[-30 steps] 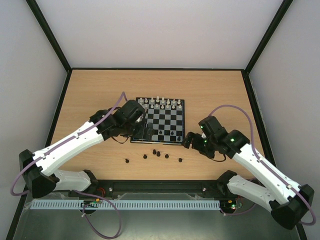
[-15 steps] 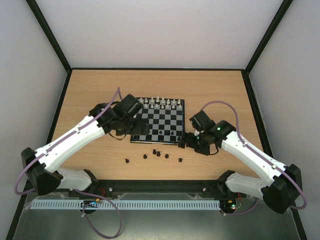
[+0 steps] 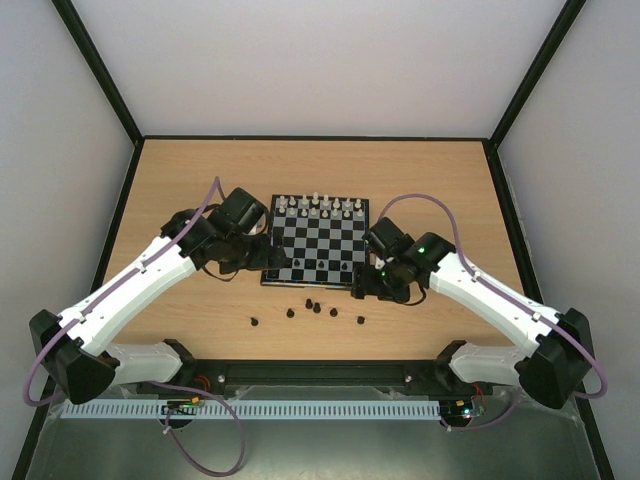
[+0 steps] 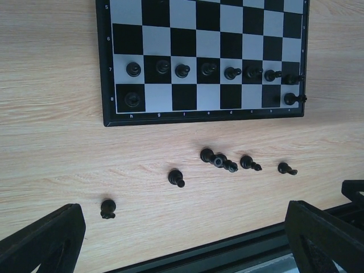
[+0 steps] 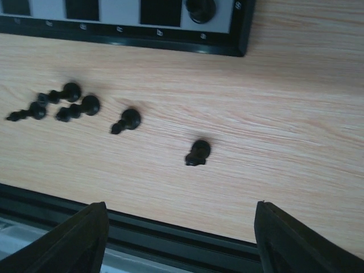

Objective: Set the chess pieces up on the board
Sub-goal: Pick up the chess piece at the center of the board.

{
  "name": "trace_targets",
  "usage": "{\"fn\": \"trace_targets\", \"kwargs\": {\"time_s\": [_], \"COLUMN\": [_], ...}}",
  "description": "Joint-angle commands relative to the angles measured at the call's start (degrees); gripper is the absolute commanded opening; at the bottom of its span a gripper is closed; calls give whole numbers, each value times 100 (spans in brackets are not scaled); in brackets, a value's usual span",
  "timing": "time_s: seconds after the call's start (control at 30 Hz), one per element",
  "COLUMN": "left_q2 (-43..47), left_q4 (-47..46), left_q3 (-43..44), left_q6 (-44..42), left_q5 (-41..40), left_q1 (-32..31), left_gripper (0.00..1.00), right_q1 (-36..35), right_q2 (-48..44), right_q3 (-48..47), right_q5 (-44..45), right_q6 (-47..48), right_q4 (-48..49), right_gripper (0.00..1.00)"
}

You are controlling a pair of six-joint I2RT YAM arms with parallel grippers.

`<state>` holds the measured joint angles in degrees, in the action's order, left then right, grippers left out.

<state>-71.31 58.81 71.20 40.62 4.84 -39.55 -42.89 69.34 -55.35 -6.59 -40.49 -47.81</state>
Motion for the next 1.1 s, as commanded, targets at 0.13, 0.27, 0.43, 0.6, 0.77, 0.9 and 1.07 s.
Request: {"fn": "trace_targets", "kwargs": {"time_s": [0.13, 0.27, 0.43, 0.6, 0.77, 0.9, 1.07], "left_q2": [-164, -182, -183, -72, 0, 12, 56], "left_q4": [83, -8, -28, -85, -145, -161, -110], "left_q3": [186, 148, 78, -112, -227, -234, -244], "left_q6": [-268, -242, -285, -284, -238, -198, -170], "left_q5": [127, 165, 166, 204, 245, 263, 265], "left_q1": [129, 171, 217, 275, 290, 290, 290], "left_gripper": [99, 99, 99, 99, 99, 99, 99], "right_q1": [-109, -168, -250, -418, -497, -518, -518], "right_q2": [482, 748, 987, 1126, 1249, 1343, 1503], "right_q3": [384, 256, 217, 250, 263, 269, 287], "right_q5": [311, 253, 156, 59, 13, 6, 9], "right_q6": [713, 894, 1020, 1008, 1033, 1069, 1127], "right_q4": [74, 112, 84, 157, 233, 290, 387], "right_gripper": [59, 57, 54, 54, 52, 49, 44]}}
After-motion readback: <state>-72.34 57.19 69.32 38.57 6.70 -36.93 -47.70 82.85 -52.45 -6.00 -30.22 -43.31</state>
